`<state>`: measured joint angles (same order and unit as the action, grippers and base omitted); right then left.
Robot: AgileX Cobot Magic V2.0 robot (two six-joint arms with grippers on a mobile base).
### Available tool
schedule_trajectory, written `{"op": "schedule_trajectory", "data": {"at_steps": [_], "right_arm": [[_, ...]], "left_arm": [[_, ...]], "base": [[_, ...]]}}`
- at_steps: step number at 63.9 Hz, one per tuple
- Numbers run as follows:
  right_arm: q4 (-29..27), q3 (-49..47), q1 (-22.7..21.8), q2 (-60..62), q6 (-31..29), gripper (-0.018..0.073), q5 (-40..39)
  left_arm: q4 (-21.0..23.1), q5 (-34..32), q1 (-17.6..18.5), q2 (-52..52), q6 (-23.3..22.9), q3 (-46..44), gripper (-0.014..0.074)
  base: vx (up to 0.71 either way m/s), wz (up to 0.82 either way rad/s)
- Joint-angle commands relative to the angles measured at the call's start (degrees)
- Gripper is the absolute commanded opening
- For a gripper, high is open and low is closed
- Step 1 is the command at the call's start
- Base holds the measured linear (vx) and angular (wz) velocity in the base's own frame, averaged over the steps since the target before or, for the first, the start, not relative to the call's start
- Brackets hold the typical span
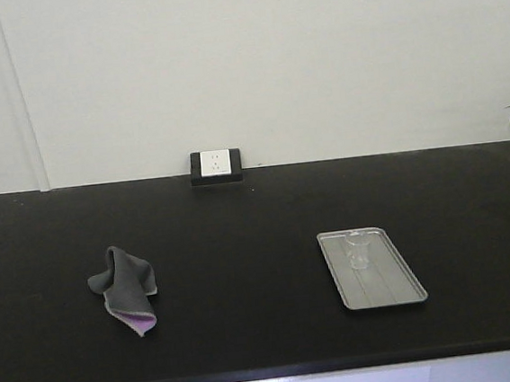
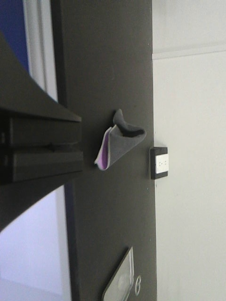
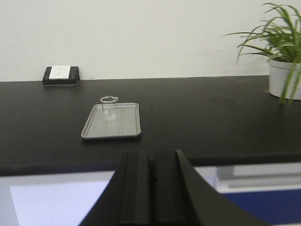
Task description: Wipe beaker with gray cloth and return to tray
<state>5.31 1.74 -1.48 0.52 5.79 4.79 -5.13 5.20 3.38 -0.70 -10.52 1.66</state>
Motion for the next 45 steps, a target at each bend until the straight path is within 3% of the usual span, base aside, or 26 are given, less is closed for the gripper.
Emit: {"op": "schedule_trajectory", "data": {"at_steps": [1, 45], "right_arm": [[0.7, 0.3, 0.0, 0.3, -0.1, -0.0011, -4.8], [0.7, 0.3, 0.0, 0.3, -0.1, -0.0011, -4.8]], "left_arm": [[0.3, -4.5, -0.2, -0.9, -0.4, 1.6, -0.0003], [0.3, -4.5, -0.2, -0.9, -0.4, 1.6, -0.0003]], "base": [[0.50, 0.11], [0.41, 0.10]]}}
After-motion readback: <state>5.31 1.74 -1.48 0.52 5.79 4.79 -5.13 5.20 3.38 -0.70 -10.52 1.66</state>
